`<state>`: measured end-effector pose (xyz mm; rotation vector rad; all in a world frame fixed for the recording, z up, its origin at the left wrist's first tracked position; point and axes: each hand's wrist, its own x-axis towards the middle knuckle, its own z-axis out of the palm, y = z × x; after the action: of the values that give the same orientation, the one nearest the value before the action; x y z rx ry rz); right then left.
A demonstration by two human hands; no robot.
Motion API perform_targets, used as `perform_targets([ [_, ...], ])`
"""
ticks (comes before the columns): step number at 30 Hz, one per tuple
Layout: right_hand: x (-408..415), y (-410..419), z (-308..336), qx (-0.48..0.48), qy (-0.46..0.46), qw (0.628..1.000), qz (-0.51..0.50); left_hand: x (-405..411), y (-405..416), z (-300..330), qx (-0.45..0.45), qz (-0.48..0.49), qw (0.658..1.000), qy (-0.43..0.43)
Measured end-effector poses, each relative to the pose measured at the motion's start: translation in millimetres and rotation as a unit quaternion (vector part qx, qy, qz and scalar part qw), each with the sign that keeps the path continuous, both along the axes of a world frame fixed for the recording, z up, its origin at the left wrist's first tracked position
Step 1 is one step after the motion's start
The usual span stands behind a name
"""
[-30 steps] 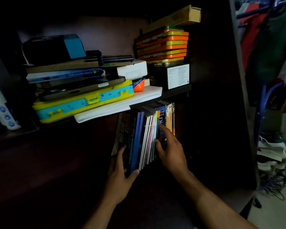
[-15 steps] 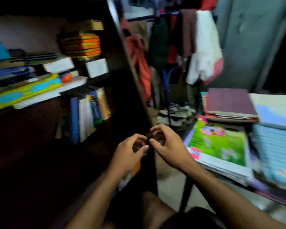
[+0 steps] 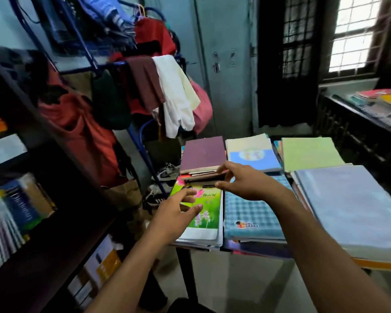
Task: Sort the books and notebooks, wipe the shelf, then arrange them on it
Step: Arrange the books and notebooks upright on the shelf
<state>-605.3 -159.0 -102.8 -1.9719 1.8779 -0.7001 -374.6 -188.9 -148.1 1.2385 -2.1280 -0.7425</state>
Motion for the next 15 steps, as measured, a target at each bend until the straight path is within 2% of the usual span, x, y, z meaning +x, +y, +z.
perform_targets([
  [5, 0.0, -22.8, -35.6, 0.071, 0.014, 0.997, 0.026, -2.0, -20.8, -7.2, 0.034, 0.020, 0.999, 0.007],
  [9, 13.6, -34.4, -58.8, 0.021, 0.103, 0.995, 0.000, -2.5, -46.3, -28.3, 0.101, 0.085, 0.987, 0.088],
  [13, 8.1, -45.5, -60.2, 0.034, 0.087, 0.996, -0.004, -15.4, -68.6, -40.0, 0.128, 0.114, 0.978, 0.117],
  [15, 4.6, -65.4, -50.7, 0.003, 0.115, 0.993, -0.030, -25.8, -81.0, -39.4, 0.111, 0.128, 0.979, 0.115],
])
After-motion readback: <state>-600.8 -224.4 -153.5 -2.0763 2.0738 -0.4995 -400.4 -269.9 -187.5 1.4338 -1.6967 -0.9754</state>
